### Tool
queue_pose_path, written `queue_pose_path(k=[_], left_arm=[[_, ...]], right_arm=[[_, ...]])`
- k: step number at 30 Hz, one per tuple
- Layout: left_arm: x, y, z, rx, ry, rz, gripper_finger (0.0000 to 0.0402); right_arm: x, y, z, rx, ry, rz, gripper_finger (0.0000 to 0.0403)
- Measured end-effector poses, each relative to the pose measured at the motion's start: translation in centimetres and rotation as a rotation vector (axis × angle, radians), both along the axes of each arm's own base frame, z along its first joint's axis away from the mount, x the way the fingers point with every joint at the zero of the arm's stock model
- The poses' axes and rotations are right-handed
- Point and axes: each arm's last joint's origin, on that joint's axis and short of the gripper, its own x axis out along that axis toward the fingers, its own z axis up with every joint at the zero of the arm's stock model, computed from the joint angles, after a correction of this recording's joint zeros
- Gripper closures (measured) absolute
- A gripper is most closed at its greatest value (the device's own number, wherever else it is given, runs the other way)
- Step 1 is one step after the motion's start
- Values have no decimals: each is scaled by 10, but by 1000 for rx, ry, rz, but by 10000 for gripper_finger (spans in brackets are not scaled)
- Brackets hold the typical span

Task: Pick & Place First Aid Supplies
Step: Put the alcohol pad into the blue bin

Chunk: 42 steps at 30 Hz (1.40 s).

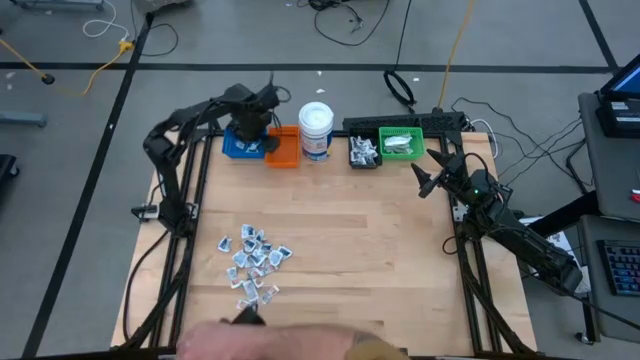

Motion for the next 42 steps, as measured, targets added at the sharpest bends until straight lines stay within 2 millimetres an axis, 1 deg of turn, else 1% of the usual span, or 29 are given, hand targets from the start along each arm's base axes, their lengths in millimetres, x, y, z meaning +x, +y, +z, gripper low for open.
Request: queue_pose_path(k=[6,11,15,19,23,27,32,36,42], left_arm=[[-1,-56,-4,9,-74,-67,137],[-7,-106,-11,-18,-57,-81,131],[-10,-145,-20,-48,-60,-97,135],[-12,-178,-28,-68,-45,-102,143],[-14,-204,-34,-105,-44,-94,147],[-17,-224,-40,-128,-20,-88,142],[-20,-240,-50,-136,18,-92,139],[-16,-244,-60,-111,25,-87,149],[-11,-243,-76,-72,68,-79,169]], right_arm=[[0,0,0,0,0,0,51],[0,0,0,0,0,0,51],[0,0,0,0,0,0,51],[0,0,0,0,0,0,51],[0,0,0,0,0,0,51],[0,0,0,0,0,0,51],[0,0,0,0,0,0,51],[0,0,0,0,0,0,51],[0,0,0,0,0,0,50]])
